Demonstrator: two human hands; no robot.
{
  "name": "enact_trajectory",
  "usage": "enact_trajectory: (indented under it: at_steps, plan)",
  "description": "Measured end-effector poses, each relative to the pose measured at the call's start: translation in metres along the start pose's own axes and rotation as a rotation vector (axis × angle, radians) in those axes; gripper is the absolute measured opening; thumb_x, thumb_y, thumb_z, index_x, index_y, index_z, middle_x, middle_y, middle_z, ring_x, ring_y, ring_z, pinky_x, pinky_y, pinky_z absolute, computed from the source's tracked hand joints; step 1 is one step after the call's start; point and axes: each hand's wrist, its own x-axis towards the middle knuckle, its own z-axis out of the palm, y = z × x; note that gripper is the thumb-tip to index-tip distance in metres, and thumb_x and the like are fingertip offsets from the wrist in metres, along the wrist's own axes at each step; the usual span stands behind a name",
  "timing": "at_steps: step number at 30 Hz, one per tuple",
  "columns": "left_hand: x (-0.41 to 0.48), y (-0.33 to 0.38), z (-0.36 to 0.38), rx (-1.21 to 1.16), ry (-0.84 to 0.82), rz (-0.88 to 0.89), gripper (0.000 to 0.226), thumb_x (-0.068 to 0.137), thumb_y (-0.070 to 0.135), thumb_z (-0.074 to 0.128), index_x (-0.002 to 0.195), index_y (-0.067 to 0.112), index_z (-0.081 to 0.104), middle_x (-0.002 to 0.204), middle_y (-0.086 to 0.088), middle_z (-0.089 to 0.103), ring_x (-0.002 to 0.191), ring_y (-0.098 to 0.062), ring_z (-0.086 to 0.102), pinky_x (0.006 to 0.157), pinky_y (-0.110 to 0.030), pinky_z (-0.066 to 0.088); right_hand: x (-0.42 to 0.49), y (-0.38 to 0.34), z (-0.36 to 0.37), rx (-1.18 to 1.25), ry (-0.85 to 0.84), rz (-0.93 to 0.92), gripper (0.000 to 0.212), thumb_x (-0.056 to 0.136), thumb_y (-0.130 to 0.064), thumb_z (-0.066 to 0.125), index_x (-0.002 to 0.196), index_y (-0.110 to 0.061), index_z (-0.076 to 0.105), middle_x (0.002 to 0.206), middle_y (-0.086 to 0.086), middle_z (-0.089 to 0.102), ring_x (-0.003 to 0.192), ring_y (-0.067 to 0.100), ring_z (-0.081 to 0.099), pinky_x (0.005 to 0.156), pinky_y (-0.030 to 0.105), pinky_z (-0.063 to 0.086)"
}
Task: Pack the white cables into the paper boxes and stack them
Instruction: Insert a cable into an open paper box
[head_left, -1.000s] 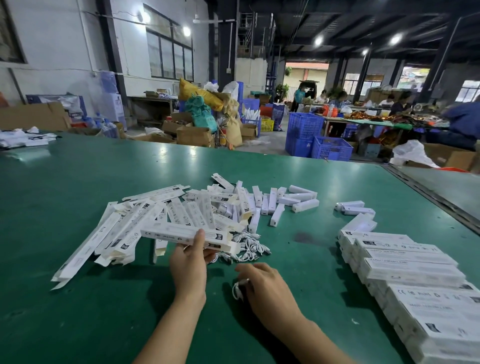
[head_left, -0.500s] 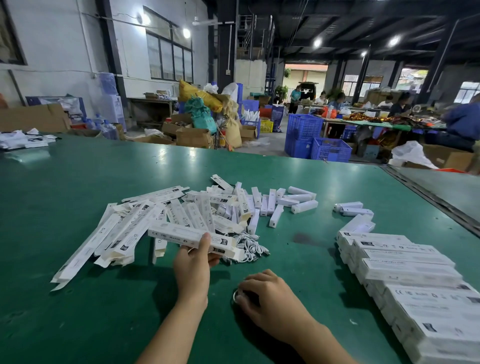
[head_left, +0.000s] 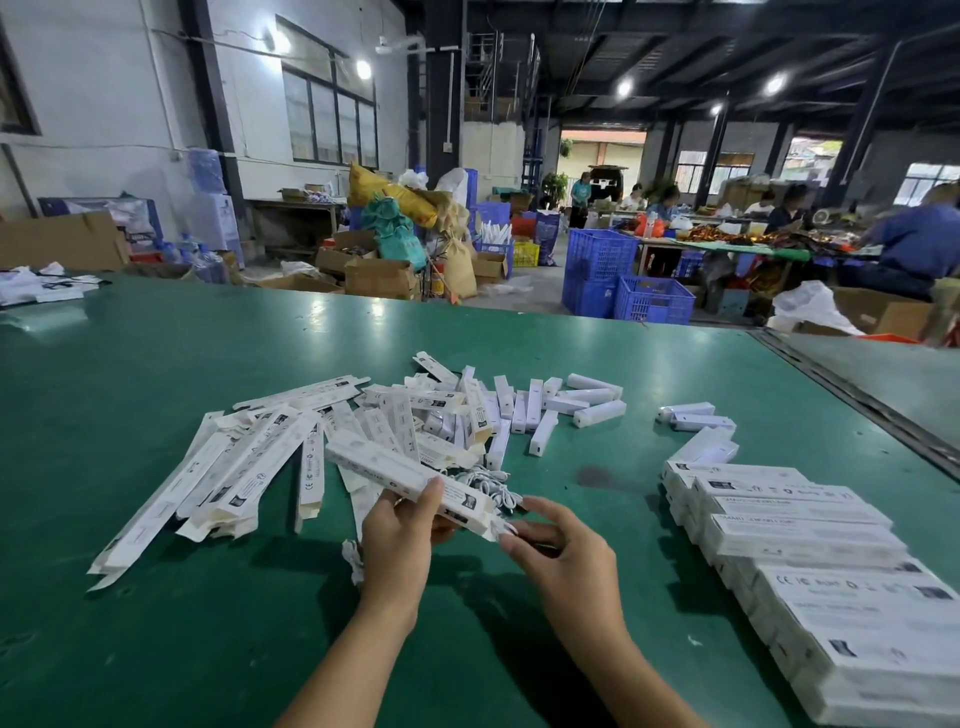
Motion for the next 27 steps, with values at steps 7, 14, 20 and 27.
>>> enact_trajectory:
  at_steps: [7,14,20,27]
  plan:
    - [-0.0086,0.0052,0.0016,0.037,-0.245,0.014,0.012,0.094,0.022,0.066,0.103,0.015,0.071,0.091,-0.01,0.077,0.08,-0.026,0.074,0.062,-0.025,0.057,0.0032,-0.0025,-0.0047,0.286,-0.088,0.12,0.045,0.079,-0.008,0.08,0.112,-0.029,0.056,0.079,0.003,0.076,0.064,0.012,0.071,0.059,0.02,0.053]
    - [-0.0081,0.0053,0.0018,0.04,-0.251,0.013,0.032,0.081,0.042,0.07,0.102,0.017,0.072,0.091,-0.008,0.077,0.077,-0.02,0.074,0.062,-0.023,0.056,0.0041,0.0032,-0.0038,0.583,-0.098,0.238,0.045,0.077,-0.003,0.079,0.115,-0.015,0.058,0.088,0.013,0.075,0.085,0.031,0.073,0.078,0.037,0.059]
    - [-0.0039,0.0041,-0.0021,0.064,-0.251,0.056,0.031,0.084,0.049,0.073,0.106,0.027,0.07,0.093,-0.006,0.077,0.081,-0.02,0.074,0.065,-0.024,0.057,0.0043,0.0018,-0.0085,0.569,-0.202,0.199,0.044,0.083,0.0,0.072,0.119,-0.019,0.058,0.098,0.013,0.075,0.093,0.026,0.073,0.076,0.023,0.056]
    - [-0.0085,0.003,0.0004,0.111,-0.306,0.055,0.036,0.083,0.048,0.068,0.103,0.018,0.071,0.09,-0.007,0.077,0.078,-0.022,0.073,0.063,-0.023,0.056,0.0059,0.005,-0.0079,0.338,-0.096,0.145,0.034,0.076,-0.008,0.081,0.106,-0.018,0.069,0.075,0.012,0.073,0.063,0.014,0.064,0.063,0.022,0.052]
